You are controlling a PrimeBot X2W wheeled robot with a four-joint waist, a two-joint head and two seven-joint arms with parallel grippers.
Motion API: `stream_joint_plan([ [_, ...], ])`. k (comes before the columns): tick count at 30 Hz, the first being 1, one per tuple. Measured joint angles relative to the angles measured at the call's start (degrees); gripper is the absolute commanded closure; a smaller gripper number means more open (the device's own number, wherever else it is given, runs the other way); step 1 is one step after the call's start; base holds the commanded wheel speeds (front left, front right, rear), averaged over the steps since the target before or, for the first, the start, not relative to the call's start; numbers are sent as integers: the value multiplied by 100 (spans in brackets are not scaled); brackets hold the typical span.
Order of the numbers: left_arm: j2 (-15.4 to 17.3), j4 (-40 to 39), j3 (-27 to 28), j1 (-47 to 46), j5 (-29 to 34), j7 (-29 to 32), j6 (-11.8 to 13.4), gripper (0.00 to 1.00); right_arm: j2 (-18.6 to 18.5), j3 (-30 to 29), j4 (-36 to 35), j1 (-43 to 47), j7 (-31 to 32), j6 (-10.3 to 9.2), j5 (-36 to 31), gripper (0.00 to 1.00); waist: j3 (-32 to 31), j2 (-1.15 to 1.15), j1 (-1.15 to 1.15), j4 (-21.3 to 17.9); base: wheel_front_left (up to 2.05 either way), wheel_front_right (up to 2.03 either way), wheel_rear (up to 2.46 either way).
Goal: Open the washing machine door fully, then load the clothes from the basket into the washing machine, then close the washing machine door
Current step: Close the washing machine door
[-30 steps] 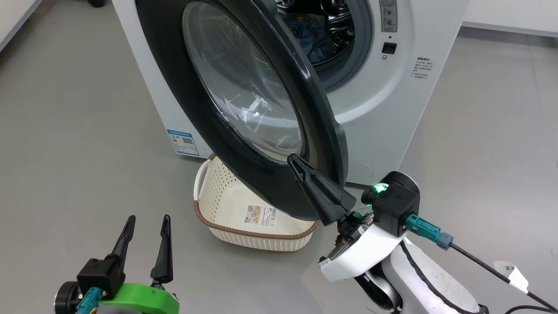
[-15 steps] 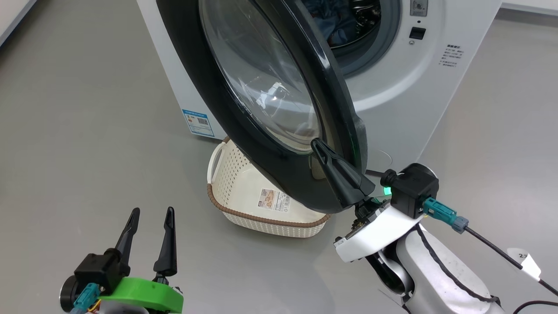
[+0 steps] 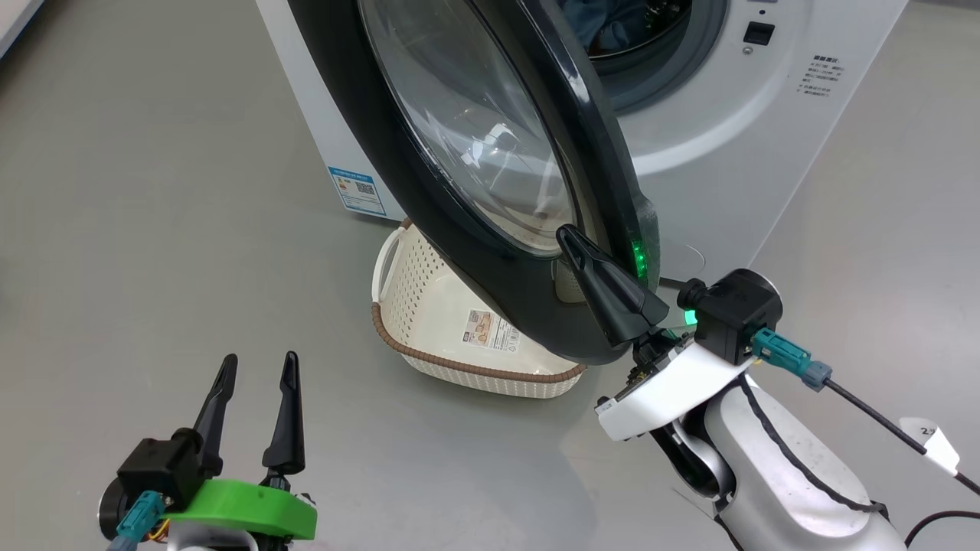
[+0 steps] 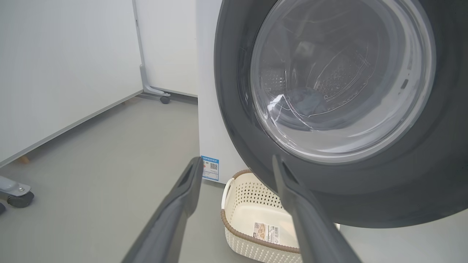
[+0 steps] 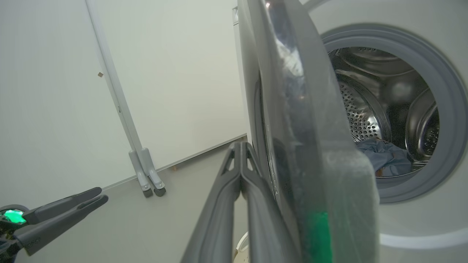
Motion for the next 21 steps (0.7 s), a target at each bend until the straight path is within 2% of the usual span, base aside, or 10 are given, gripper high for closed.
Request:
stream_joint_plan([
  [21,-11,-197,10,-192,-12,0,0,0,-78,-396,-40,-483,0,48,-10,100,524,0,0,-255,0,0,0],
])
